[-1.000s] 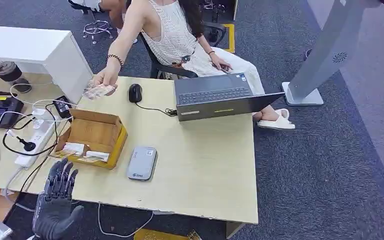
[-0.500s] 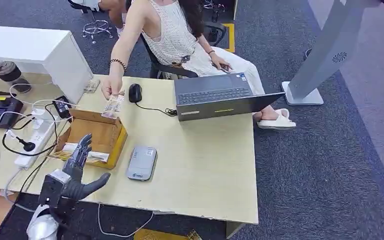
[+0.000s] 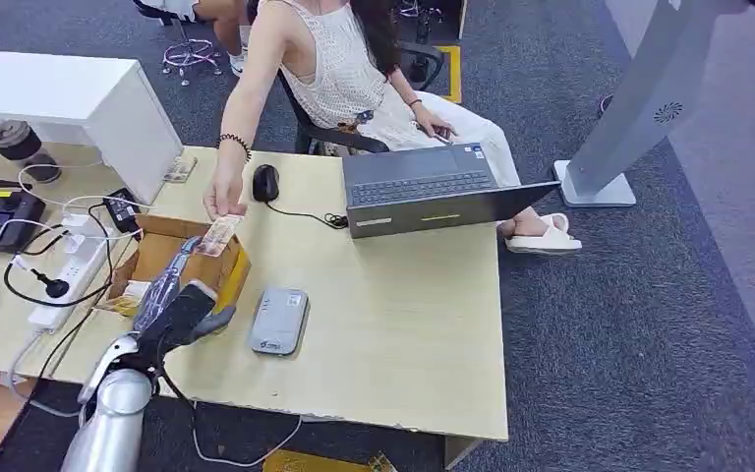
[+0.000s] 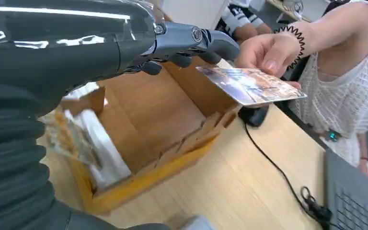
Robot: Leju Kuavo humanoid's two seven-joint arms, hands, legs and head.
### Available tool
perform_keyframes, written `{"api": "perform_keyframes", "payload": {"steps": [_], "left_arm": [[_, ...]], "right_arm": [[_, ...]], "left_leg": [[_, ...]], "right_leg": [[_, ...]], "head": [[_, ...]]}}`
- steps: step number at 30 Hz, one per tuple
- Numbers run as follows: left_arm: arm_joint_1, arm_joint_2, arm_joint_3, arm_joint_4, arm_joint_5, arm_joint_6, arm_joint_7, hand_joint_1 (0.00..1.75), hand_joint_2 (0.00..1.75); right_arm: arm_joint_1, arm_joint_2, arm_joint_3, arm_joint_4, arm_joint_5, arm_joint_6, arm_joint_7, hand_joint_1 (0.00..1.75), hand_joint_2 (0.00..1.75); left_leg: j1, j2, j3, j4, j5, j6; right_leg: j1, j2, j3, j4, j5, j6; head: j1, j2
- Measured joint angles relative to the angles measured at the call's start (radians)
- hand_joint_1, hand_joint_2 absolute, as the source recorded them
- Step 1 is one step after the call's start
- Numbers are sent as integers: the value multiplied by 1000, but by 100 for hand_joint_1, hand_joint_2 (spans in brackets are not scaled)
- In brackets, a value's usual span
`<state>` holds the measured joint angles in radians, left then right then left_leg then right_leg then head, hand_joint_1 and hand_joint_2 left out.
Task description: Pass the card to the sensor for recognition and then transmit it.
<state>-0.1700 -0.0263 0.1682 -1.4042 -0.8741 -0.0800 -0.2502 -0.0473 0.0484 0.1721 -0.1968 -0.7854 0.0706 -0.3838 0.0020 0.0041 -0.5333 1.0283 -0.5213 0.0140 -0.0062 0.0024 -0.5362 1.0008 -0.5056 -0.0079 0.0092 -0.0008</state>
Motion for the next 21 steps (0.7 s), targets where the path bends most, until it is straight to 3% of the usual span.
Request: {"api": "perform_keyframes", "payload": {"steps": [21], "left_arm": [[-306,74,-211,177,-527,313,380,0,175]], "right_arm": [[-21,32,27,0,56,-21,34,0,175]], "left_leg": [[0,0,0,0,0,0]], "right_leg": [[0,0,0,0,1,0]], "head": [[0,0]]}}
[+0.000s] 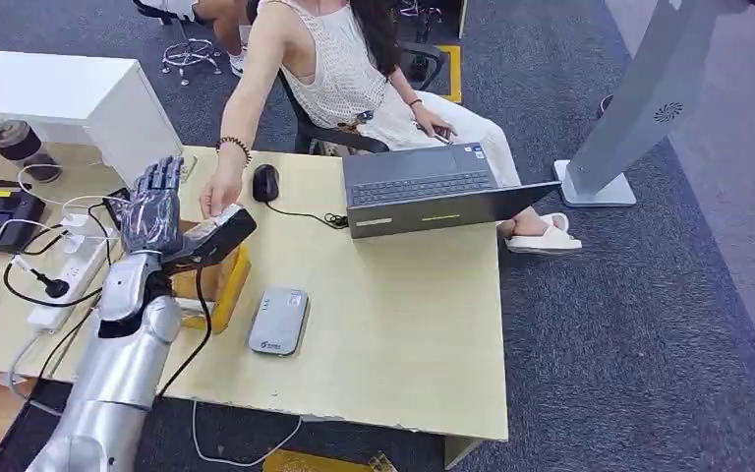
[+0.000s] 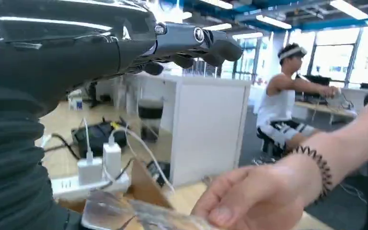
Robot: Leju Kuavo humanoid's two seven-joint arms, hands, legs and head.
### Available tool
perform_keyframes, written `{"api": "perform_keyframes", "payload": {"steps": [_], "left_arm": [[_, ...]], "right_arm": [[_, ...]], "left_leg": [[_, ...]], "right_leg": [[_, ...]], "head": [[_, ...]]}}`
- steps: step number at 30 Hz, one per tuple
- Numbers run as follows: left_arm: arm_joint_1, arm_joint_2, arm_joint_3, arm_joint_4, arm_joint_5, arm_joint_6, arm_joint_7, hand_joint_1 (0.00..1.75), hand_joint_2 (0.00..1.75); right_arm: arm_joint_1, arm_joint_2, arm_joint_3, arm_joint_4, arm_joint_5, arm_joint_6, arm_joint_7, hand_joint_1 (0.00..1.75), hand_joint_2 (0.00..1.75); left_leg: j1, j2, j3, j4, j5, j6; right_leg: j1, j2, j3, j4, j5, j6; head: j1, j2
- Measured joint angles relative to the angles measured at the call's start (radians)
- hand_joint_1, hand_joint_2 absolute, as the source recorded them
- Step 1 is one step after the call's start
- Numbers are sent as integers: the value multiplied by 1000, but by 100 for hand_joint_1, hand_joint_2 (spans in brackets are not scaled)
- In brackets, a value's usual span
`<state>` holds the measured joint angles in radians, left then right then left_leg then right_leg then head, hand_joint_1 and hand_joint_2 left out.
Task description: Pass the card to the sensor for recognition and then transmit it.
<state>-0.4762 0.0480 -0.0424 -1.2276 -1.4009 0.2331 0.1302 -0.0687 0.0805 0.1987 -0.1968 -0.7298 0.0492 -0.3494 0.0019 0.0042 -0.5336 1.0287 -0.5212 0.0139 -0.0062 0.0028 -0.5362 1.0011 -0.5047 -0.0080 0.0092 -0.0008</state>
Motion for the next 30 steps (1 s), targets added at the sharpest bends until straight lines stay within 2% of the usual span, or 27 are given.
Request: {"api": "perform_keyframes", "payload": {"steps": [5,13,14,30], "left_arm": [[-58,21,-44,42,-117,69,80,0,175],[-101,46,-67,96,-112,100,67,0,175],[-103,48,-69,102,-109,100,62,175,175],[-111,60,-82,169,-82,102,32,175,175]], "right_arm": [[-3,5,0,0,19,-5,8,0,175],[-6,10,0,0,35,-13,18,0,175],[-6,10,0,0,35,-13,18,0,175],[-6,11,0,0,48,-13,19,0,175]], "left_leg": [[0,0,0,0,0,0],[0,0,0,0,0,0],[0,0,0,0,0,0],[0,0,0,0,0,0]], "right_leg": [[0,0,0,0,0,0],[0,0,0,0,0,0],[0,0,0,0,0,0],[0,1,0,0,0,0]], "head": [[0,0],[0,0],[0,0],[0,0]]}}
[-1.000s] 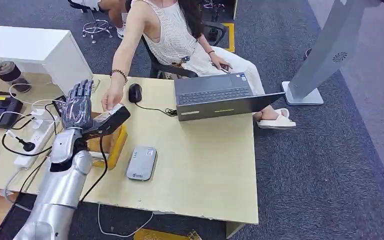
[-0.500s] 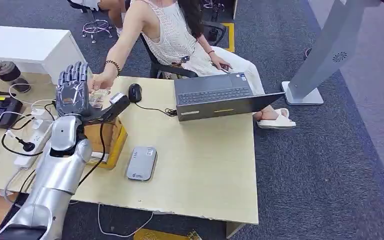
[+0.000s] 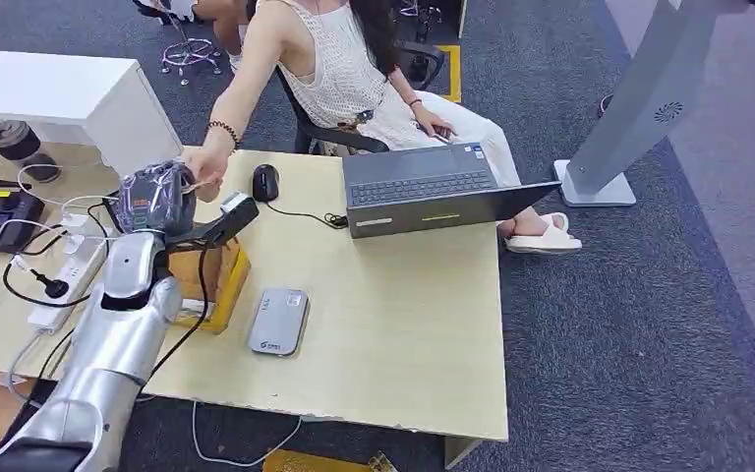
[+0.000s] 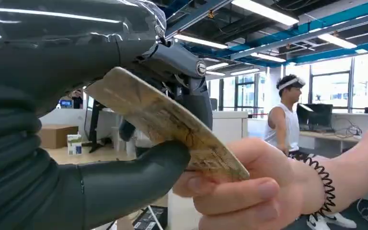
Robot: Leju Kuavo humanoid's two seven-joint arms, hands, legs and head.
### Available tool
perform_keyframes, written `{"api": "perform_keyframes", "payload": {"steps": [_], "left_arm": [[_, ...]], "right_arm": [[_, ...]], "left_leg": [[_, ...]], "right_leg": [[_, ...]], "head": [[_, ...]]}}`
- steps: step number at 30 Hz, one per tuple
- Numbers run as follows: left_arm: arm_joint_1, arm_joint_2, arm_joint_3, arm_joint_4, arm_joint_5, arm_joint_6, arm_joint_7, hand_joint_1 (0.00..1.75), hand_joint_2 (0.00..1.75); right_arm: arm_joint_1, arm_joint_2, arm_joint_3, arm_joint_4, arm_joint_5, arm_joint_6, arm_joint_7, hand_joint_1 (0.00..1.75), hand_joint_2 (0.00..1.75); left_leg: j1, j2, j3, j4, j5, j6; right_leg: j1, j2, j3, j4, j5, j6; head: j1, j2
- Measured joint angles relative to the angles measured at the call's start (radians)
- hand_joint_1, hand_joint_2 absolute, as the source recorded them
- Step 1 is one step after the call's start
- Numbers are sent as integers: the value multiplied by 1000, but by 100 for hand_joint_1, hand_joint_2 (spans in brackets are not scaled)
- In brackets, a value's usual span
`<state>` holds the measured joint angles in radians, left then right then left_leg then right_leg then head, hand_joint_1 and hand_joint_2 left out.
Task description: Pass the card to the sensor for recognition and then transmit it.
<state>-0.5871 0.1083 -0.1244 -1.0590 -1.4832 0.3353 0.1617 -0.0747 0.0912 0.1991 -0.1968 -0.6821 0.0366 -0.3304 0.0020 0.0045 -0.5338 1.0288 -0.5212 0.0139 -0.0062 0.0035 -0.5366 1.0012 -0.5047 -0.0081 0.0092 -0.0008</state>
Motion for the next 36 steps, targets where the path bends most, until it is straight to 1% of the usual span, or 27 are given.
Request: {"api": "perform_keyframes", "payload": {"steps": [11,15,18,21,22,24,27,30,33,36], "left_arm": [[-1,4,-12,3,24,0,-7,175,175],[-1,3,-16,3,53,-3,-24,175,175],[-1,3,-18,3,55,-3,-25,175,175],[3,-3,-36,-6,57,-7,-32,175,175],[10,-10,-45,-19,57,-12,-40,175,175],[33,-22,-72,-45,56,-35,-73,175,175],[96,-50,-154,-100,48,-80,-107,175,175],[160,-68,-237,-142,48,-98,-110,175,175],[183,-73,-280,-168,55,-113,-110,175,175],[203,-75,-318,-189,66,-170,-122,175,175]], "right_arm": [[0,0,0,0,4,1,-7,0,175],[0,0,0,0,5,2,-9,0,175],[0,0,0,0,5,2,-9,0,175],[0,0,0,0,5,0,-10,0,175],[0,0,-1,0,5,0,-10,0,175],[1,0,-2,0,5,1,-13,0,175],[1,0,-6,0,3,2,-23,0,175],[5,0,-12,0,3,3,-27,0,175],[7,0,-17,0,3,4,-31,0,175],[11,0,-29,0,-2,6,-40,0,175]], "left_leg": [[0,0,0,0,0,0],[0,0,0,0,0,0],[0,0,0,0,0,0],[0,0,0,0,0,0],[0,0,0,0,0,0],[0,0,0,0,0,0],[-1,0,0,0,0,1],[-1,0,-1,0,-1,1],[-1,1,-1,0,-1,1],[-1,1,-1,0,-1,1]], "right_leg": [[0,0,0,0,0,0],[0,0,0,0,0,0],[0,0,0,0,0,0],[0,0,0,0,0,0],[0,0,0,0,0,0],[0,0,0,0,0,0],[0,0,0,0,0,0],[0,0,-1,-1,0,0],[0,0,-1,-1,0,0],[0,0,-1,-1,0,0]], "head": [[0,0],[0,0],[0,0],[0,0],[0,0],[0,0],[0,0],[1,0],[0,0],[0,0]]}}
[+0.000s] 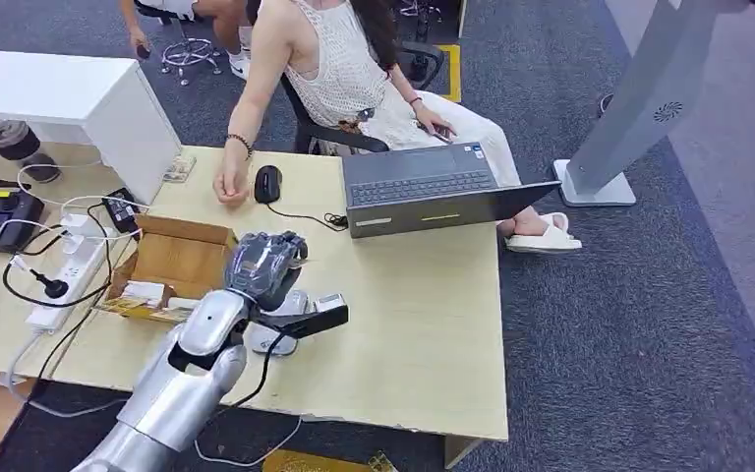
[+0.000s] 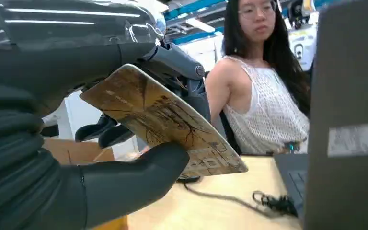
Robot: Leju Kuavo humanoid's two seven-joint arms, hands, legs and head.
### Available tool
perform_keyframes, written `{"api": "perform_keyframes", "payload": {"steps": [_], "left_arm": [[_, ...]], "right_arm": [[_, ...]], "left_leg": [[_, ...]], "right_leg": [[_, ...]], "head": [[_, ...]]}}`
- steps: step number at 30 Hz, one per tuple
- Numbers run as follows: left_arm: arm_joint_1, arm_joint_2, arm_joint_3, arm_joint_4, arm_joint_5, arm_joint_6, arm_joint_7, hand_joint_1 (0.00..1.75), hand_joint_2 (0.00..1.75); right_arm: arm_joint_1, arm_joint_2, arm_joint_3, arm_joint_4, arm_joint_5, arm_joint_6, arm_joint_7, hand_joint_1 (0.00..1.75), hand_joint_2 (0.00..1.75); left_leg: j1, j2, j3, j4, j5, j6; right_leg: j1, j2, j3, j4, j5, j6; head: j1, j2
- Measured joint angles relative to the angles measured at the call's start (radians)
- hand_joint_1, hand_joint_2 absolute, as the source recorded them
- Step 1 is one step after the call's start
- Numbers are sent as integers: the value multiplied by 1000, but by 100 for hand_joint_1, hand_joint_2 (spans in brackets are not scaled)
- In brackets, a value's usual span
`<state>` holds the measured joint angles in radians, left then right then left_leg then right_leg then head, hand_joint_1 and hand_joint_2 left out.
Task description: Pass the card to the sensor for recognition and then transmit it.
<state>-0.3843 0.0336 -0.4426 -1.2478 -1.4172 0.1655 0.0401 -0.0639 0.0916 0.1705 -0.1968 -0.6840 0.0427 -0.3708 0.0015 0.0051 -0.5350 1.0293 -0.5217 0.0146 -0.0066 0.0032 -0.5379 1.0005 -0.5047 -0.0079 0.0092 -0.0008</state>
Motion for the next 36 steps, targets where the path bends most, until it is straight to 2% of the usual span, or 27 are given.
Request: {"api": "perform_keyframes", "payload": {"steps": [4,7,14,25,31,36], "left_arm": [[31,-5,-48,-5,4,-81,26,175,175],[48,-11,-70,5,-19,-137,86,175,175],[65,-20,-82,54,-47,-158,145,175,175],[56,-32,-82,127,-74,-155,188,175,175],[52,-34,-77,148,-85,-93,190,175,175],[53,-34,-75,153,-89,-73,188,175,175]], "right_arm": [[3,0,-11,1,-13,6,-2,0,175],[5,0,-23,1,-13,0,-1,0,175],[7,0,-34,1,-9,-10,3,0,175],[8,0,-39,1,8,-16,7,0,175],[9,0,-41,1,24,-24,8,0,175],[9,0,-43,1,25,-24,8,0,175]], "left_leg": [[0,0,0,0,0,0],[0,0,0,0,0,0],[0,0,0,0,0,0],[0,0,0,0,0,0],[0,0,0,0,0,0],[0,0,0,0,0,0]], "right_leg": [[0,0,0,0,0,0],[0,0,0,0,0,0],[0,0,0,0,0,0],[0,0,0,0,0,0],[0,0,0,0,0,0],[0,0,0,0,0,0]], "head": [[0,0],[0,0],[0,0],[0,0],[0,0],[0,0]]}}
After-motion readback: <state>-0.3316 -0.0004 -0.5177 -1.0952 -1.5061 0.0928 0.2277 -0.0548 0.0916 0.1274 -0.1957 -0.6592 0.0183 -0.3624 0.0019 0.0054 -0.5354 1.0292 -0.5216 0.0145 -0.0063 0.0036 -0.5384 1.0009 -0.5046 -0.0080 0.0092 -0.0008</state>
